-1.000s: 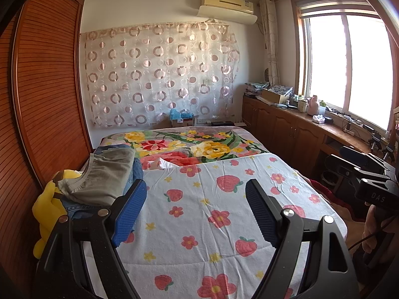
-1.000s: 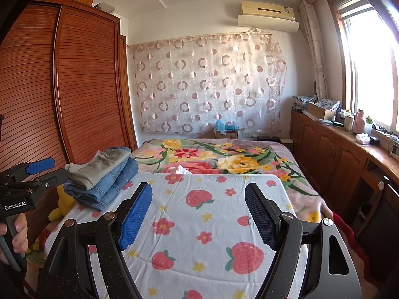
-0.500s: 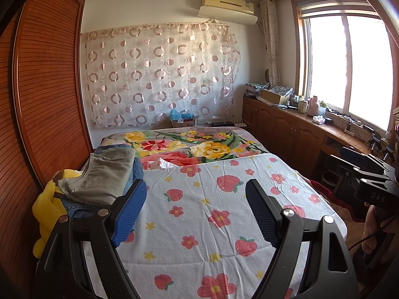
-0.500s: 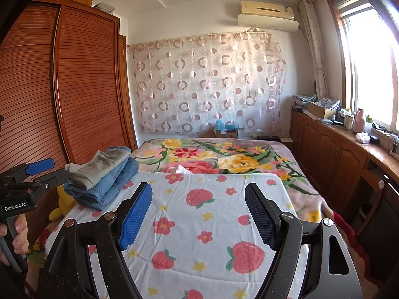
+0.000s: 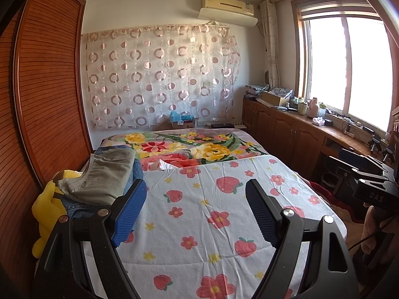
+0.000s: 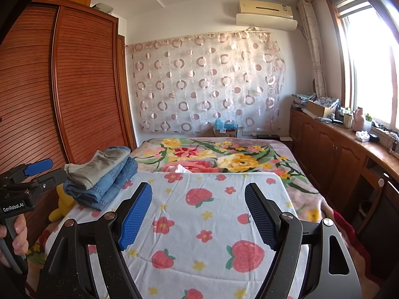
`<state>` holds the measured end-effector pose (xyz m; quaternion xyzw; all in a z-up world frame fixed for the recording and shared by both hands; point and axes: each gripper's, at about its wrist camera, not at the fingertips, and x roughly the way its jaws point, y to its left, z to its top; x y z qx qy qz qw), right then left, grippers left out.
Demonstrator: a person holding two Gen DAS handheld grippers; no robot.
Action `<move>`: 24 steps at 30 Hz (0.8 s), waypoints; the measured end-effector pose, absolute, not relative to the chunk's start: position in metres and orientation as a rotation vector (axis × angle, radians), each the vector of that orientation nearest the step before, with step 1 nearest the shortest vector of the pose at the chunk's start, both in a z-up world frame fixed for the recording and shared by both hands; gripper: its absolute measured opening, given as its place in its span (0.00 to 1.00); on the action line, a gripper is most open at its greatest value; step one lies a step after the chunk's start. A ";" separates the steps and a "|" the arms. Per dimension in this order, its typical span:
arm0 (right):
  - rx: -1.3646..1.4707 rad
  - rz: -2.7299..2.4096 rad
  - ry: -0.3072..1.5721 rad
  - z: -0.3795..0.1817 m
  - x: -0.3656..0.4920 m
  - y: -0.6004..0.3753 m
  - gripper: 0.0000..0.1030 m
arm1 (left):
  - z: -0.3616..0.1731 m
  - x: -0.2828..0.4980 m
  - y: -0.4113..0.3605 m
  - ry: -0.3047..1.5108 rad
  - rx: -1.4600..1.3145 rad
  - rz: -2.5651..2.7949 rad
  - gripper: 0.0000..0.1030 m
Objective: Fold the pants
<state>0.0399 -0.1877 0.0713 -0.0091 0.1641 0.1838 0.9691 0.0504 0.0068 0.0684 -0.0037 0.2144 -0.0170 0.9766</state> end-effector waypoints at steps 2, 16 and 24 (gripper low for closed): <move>-0.018 0.373 0.332 0.071 0.040 -0.188 0.76 | 0.068 0.051 0.007 0.431 -0.008 -0.034 0.80; -0.019 0.374 0.328 0.069 0.039 -0.189 0.76 | 0.067 0.050 0.008 0.432 -0.008 -0.035 0.80; -0.019 0.375 0.328 0.069 0.039 -0.190 0.76 | 0.066 0.050 0.008 0.431 -0.007 -0.035 0.80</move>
